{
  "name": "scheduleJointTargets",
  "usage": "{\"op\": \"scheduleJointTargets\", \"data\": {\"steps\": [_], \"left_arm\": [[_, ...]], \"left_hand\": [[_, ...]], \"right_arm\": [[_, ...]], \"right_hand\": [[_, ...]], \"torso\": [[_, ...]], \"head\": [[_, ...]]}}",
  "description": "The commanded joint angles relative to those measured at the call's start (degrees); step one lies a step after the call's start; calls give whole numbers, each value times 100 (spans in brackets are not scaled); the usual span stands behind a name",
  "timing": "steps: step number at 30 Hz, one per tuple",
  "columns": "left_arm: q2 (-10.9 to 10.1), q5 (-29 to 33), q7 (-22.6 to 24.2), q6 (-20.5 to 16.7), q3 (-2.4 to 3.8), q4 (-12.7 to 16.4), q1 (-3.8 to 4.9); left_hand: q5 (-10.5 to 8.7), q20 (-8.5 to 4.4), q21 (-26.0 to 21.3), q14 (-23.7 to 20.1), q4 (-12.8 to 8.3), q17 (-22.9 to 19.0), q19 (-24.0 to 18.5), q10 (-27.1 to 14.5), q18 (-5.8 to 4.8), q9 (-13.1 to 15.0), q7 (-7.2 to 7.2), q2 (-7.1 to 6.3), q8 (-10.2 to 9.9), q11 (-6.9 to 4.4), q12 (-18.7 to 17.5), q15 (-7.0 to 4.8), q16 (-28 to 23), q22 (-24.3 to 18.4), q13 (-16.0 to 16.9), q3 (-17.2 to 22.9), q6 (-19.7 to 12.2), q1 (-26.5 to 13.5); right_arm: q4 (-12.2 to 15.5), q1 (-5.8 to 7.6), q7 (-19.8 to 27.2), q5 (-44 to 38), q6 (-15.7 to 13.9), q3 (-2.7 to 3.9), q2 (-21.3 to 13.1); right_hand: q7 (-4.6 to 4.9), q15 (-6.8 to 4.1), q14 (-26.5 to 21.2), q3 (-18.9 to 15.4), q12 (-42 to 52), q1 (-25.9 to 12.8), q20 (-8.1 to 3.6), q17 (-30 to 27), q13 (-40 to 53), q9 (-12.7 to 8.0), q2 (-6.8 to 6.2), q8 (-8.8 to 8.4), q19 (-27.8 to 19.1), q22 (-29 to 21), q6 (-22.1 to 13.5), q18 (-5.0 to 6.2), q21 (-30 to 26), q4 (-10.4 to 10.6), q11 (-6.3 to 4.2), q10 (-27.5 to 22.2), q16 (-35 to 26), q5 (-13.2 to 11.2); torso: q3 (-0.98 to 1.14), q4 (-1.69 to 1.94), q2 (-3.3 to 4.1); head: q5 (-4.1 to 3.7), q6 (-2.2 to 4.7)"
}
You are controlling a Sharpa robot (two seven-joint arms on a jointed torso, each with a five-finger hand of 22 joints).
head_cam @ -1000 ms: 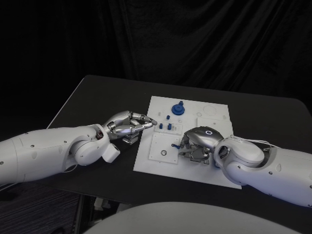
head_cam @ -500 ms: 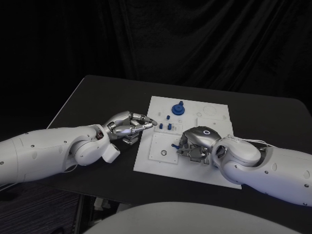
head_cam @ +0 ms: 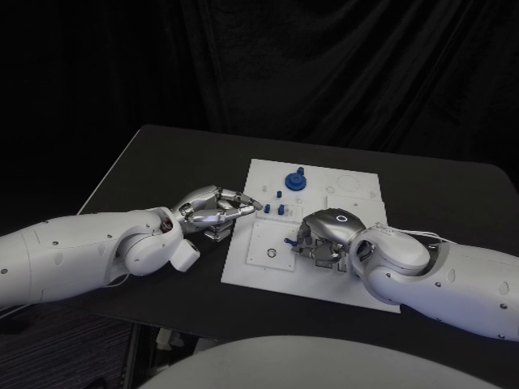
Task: Assemble the parts on the task board
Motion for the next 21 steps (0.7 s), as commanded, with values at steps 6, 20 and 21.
{"op": "scheduleJointTargets", "data": {"steps": [6, 20, 21], "left_arm": [[7, 42, 15, 86, 5, 3, -13], [4, 42, -13, 92, 5, -1, -23], [4, 42, -15, 93, 5, -1, -24]], "left_hand": [[40, 29, -17, 596, -9, 1509, -1, 639, 98, -10, 32, -16, 8, -9, -33, 15, 15, 1255, 1493, 18, 18, 61], [40, 29, -17, 596, -9, 1509, -1, 639, 98, -10, 32, -16, 8, -9, -33, 15, 15, 1255, 1493, 18, 18, 61], [40, 29, -17, 596, -9, 1509, -1, 639, 98, -10, 32, -16, 8, -9, -33, 15, 15, 1255, 1493, 18, 18, 61]], "right_arm": [[-2, -42, -255, -164, -228, -5, -1], [86, -57, -331, -265, -351, -5, -58], [92, -58, -339, -280, -357, -5, -62]], "right_hand": [[-14, -4, 14, -91, 110, -23, 24, -11, 93, 113, -127, 28, -38, 421, 2, -33, -36, -110, -31, -40, 41, -135], [39, 38, -103, -302, 413, 49, 50, -133, 347, 533, -213, 324, -172, 377, -387, -6, -185, -418, 14, -305, 24, -154], [40, 38, -108, -308, 424, 56, 54, -138, 356, 551, -214, 342, -175, 377, -405, -7, -185, -432, 17, -318, 24, -152]], "torso": [[2, -5, -3], [0, -7, -5], [-1, -5, -4]], "head": [[20, -1], [37, -1], [36, -1]]}}
